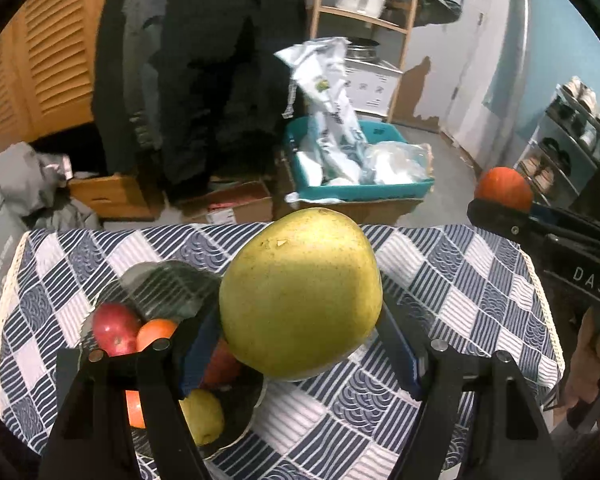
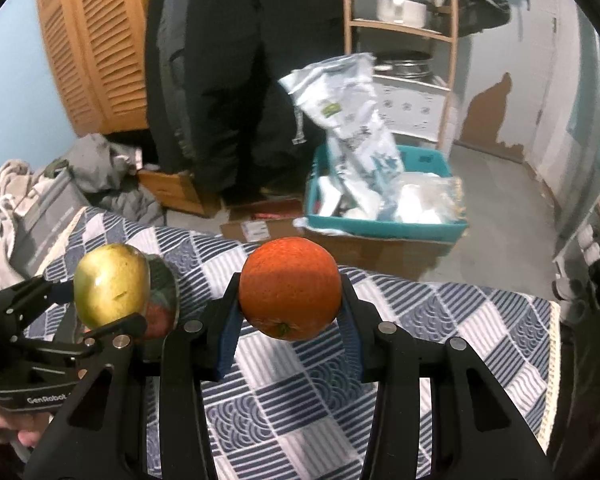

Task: Organize fruits
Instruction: 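Carry the pear with the left gripper while the right carries the tangerine over the bowl, then open both grippers to drop the pear and tangerine into the glass bowl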

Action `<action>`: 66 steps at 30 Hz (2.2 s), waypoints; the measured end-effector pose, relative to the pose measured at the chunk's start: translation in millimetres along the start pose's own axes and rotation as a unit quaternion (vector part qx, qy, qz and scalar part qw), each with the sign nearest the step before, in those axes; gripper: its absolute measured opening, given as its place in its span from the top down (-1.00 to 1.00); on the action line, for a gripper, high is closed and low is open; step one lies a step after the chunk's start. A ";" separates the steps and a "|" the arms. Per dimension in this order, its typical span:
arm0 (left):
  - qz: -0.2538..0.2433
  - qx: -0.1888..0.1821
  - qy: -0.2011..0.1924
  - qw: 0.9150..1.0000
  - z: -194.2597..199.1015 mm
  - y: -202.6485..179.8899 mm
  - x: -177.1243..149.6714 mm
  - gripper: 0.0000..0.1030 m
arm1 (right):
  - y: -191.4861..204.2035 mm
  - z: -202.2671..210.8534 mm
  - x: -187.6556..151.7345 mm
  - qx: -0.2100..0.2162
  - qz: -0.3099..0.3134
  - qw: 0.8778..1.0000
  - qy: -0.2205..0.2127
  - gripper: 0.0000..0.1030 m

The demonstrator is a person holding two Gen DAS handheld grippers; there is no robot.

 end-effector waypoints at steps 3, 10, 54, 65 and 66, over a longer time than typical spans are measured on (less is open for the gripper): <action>0.010 0.010 -0.001 1.000 1.4 17.3 -1.3 -0.49 | 15.5 -8.8 4.0 0.013 0.007 1.000 0.004 0.16; 0.036 0.032 -0.005 0.999 5.2 59.0 -4.2 -0.49 | 53.9 -33.6 14.0 0.039 0.026 0.999 0.014 0.16; 0.152 0.099 0.067 0.981 -48.8 197.5 -61.4 -0.50 | 220.6 -164.0 -17.0 0.190 0.084 0.969 0.137 0.12; 0.148 0.108 0.061 0.981 -42.5 194.1 -55.2 -0.64 | 214.6 -154.9 -8.5 0.187 0.081 0.971 0.124 -0.09; 0.147 0.106 0.056 0.982 -40.0 192.4 -53.3 -0.66 | 213.3 -153.8 -7.8 0.185 0.081 0.972 0.123 -0.09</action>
Point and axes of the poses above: each gripper's, at about its wrist camera, not at the fingertips, and z roughly against the way its jaws point, y to its left, x to its top, the point moved 10 cm from there along -z, roughly the way its jaws point, and after that the axes turned 13 degrees about z, right-handed, at the moved point
